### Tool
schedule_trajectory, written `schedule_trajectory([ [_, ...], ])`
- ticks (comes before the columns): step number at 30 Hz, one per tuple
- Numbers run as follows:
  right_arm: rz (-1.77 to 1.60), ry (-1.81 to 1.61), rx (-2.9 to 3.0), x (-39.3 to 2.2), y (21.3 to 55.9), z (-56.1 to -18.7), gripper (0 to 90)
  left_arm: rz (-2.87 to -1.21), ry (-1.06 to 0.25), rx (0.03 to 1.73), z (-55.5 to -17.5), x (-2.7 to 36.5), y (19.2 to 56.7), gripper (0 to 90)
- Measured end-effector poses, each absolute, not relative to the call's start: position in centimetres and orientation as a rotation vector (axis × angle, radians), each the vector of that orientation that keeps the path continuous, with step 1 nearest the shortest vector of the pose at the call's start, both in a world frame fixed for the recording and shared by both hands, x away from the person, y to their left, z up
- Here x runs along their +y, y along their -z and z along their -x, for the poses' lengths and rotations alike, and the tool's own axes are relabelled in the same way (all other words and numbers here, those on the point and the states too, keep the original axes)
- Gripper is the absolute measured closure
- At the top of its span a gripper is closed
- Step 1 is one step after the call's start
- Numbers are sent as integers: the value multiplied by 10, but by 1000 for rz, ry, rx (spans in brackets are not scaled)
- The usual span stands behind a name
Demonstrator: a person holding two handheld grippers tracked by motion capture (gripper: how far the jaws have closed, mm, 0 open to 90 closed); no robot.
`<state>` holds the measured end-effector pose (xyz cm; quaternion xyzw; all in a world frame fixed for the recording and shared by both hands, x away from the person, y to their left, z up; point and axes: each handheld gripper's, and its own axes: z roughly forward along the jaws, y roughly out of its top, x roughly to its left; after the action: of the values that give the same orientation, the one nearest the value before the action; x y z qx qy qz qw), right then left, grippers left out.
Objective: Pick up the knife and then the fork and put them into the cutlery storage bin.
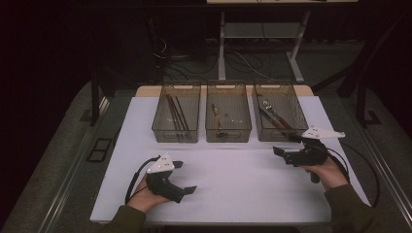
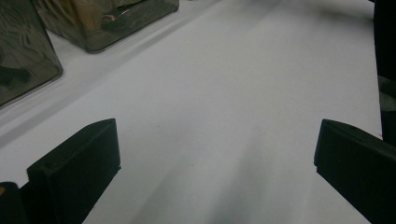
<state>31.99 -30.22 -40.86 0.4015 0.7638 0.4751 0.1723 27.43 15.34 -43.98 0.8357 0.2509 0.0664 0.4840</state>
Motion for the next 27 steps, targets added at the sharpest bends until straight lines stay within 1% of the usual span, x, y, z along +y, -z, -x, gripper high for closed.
schedule_trajectory([
  [8, -1062, -1352, 2206, -300, 417, -303, 158, -2034, -160, 613, -274, 153, 440, 0],
  [18, -1051, -1341, 2280, -295, 433, -284, 158, -2033, -159, 612, -273, 153, 440, 0],
  [27, -1026, -1377, 2319, -286, 438, -267, 158, -2036, -158, 610, -273, 153, 440, 0],
])
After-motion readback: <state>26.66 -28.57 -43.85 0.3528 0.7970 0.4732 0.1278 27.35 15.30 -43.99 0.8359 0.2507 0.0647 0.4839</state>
